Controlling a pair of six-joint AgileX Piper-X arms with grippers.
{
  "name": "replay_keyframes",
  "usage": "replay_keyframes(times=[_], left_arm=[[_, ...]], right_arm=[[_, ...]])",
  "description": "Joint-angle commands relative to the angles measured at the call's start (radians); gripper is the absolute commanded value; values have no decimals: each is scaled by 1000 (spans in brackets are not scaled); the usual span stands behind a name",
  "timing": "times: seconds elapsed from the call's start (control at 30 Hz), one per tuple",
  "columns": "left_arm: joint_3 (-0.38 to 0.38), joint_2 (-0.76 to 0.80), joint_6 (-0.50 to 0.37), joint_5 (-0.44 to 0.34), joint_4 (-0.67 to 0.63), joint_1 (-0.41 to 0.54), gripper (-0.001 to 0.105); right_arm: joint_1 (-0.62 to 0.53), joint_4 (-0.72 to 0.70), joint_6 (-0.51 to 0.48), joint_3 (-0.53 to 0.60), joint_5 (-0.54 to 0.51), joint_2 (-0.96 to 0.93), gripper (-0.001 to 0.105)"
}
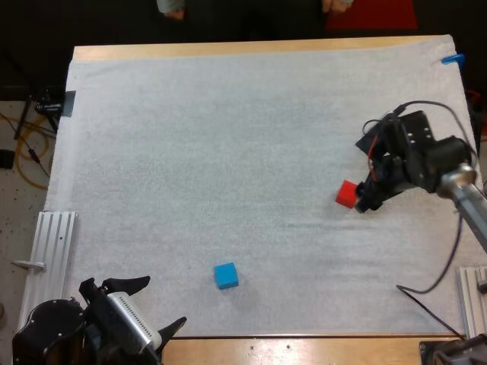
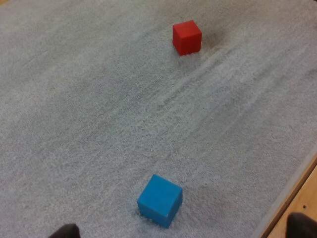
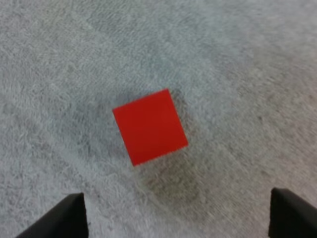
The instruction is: Stack red cube on blue cube
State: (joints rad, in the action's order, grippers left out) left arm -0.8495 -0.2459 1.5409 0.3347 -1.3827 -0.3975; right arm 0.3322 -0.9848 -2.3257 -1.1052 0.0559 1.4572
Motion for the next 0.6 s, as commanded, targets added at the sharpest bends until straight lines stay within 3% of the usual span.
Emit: replay_keyframes(times=[0.0,0.57], left_arm=[[-6,-3,-10,14,-2,-4,76],[-6,-3,-4,14,-2,-4,76]], right_arm=[[-2,14,-30,-8,18,25,70],[-2,96,-60,-8,58,252,70]])
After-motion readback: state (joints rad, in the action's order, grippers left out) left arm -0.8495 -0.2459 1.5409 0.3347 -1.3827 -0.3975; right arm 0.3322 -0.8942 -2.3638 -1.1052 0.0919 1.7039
